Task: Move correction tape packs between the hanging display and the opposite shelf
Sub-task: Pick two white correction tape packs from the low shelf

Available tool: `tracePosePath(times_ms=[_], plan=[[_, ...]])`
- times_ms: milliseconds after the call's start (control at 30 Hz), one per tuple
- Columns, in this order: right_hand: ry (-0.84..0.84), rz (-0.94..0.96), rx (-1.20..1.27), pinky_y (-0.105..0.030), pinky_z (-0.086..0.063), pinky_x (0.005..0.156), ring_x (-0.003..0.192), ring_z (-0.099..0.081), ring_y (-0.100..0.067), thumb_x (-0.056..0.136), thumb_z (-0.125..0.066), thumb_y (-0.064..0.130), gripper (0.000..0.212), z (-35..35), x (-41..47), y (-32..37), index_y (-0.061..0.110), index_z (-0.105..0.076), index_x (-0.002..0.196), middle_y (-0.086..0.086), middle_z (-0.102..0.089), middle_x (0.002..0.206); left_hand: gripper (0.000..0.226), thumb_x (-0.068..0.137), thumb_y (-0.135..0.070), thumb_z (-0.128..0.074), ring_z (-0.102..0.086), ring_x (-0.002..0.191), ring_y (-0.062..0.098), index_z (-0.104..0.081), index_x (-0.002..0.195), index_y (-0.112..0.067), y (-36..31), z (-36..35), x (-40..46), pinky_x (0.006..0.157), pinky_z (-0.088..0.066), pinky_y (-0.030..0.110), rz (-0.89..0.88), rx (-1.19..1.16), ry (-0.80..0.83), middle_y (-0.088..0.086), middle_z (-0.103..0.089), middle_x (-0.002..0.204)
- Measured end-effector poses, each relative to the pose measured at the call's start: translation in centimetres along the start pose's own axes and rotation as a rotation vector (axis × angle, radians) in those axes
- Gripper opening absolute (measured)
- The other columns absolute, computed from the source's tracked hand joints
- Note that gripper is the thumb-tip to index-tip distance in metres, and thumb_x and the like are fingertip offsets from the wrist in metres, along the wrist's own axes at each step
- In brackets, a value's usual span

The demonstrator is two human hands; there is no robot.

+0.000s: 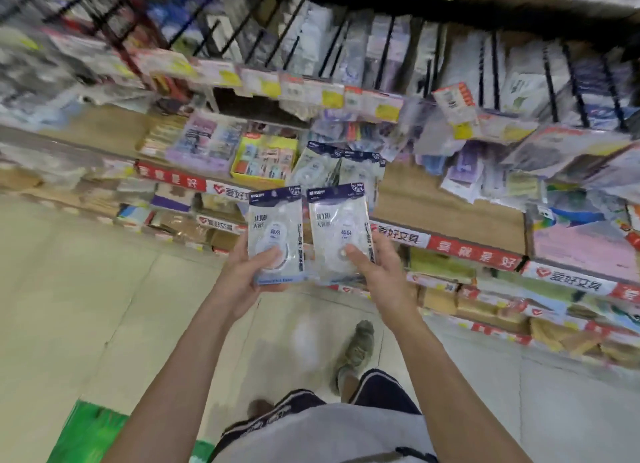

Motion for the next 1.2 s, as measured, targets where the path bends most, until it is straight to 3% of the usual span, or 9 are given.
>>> tracePosePath(times_ms=[133, 300, 500, 667, 767, 900, 1067, 1200], plan=[[0.072, 0.074, -0.048, -0.03, -0.058, 0.088, 0.109, -0.069, -0.017, 0.094, -0.07, 0.022, 0.028, -7.6, -2.4, 1.4, 0.028, -0.06, 0.12, 0.003, -0.071, 0.118, 0.074, 0.063, -0.034, -0.083, -0.075, 0.086, 0.026, -0.056, 0.13, -0.021, -2.7, 7.6, -5.5, 0.049, -0.058, 0.034, -0.14, 0.047, -0.129, 0.003, -0.073, 0.112], [0.206, 0.153, -0.067, -0.036, -0.056, 0.095, 0.107, -0.07, -0.012, 0.092, -0.072, 0.019, 0.036, -18.6, -6.1, 3.6, 0.022, -0.058, 0.125, 0.005, -0.072, 0.117, 0.068, 0.06, -0.037, -0.082, -0.075, 0.087, 0.024, -0.057, 0.122, -0.027, -7.2, 16.8, -13.0, 0.049, -0.058, 0.035, -0.323, 0.038, -0.28, -0.003, -0.074, 0.11], [0.358, 0.242, -0.057, -0.021, -0.057, 0.071, 0.094, -0.072, -0.005, 0.094, -0.07, 0.019, 0.035, -30.9, -10.2, 6.4, 0.023, -0.055, 0.125, 0.015, -0.074, 0.104, 0.065, 0.063, -0.033, -0.084, -0.075, 0.086, 0.028, -0.055, 0.12, -0.02, -12.6, 25.9, -21.2, 0.05, -0.056, 0.034, -0.472, 0.042, -0.411, 0.0, -0.075, 0.109], [0.424, 0.314, -0.054, -0.04, -0.061, 0.076, 0.097, -0.073, -0.012, 0.093, -0.071, 0.021, 0.037, -39.1, -12.0, 9.1, 0.025, -0.054, 0.125, 0.015, -0.073, 0.107, 0.049, 0.075, -0.018, -0.076, -0.075, 0.087, 0.029, -0.054, 0.118, -0.017, -16.9, 32.1, -25.3, 0.05, -0.057, 0.035, -0.577, 0.037, -0.495, -0.002, -0.075, 0.106], [0.441, 0.338, -0.061, -0.045, -0.061, 0.077, 0.1, -0.073, -0.018, 0.092, -0.073, 0.025, 0.036, -42.2, -12.2, 10.4, 0.028, -0.055, 0.123, 0.01, -0.073, 0.112, 0.05, 0.074, -0.018, -0.077, -0.075, 0.088, 0.03, -0.055, 0.118, -0.018, -19.0, 34.5, -26.0, 0.05, -0.057, 0.036, -0.615, 0.042, -0.519, -0.001, -0.074, 0.107], [0.461, 0.329, -0.014, -0.043, -0.062, 0.065, 0.093, -0.074, -0.025, 0.092, -0.073, 0.024, 0.036, -46.3, -10.8, 12.2, 0.025, -0.055, 0.123, 0.01, -0.074, 0.106, 0.052, 0.074, -0.017, -0.077, -0.075, 0.087, 0.032, -0.054, 0.121, -0.017, -22.3, 37.6, -25.2, 0.051, -0.057, 0.036, -0.683, 0.04, -0.516, 0.003, -0.074, 0.109], [0.45, 0.405, 0.034, -0.032, -0.059, 0.057, 0.091, -0.075, -0.024, 0.093, -0.07, 0.02, 0.034, -50.0, -8.1, 14.7, 0.021, -0.054, 0.123, 0.003, -0.074, 0.11, 0.059, 0.076, -0.017, -0.074, -0.074, 0.09, 0.033, -0.049, 0.129, -0.011, -25.8, 40.9, -22.0, 0.052, -0.058, 0.038, -0.722, 0.043, -0.494, 0.003, -0.073, 0.112], [0.391, 0.432, 0.05, -0.041, -0.061, 0.075, 0.1, -0.073, -0.02, 0.093, -0.071, 0.029, 0.035, -53.3, -4.2, 16.6, 0.03, -0.054, 0.124, 0.004, -0.073, 0.116, 0.055, 0.077, -0.017, -0.075, -0.072, 0.096, 0.037, -0.051, 0.127, -0.014, -30.2, 43.5, -17.7, 0.056, -0.059, 0.039, -0.747, 0.059, -0.443, 0.008, -0.071, 0.116]])
Point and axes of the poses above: each hand's wrist, its own x-axis towards the middle knuckle, its own z-axis out of the back of the hand, y = z × x, the point moved 10 cm from there along x, towards the middle knuckle
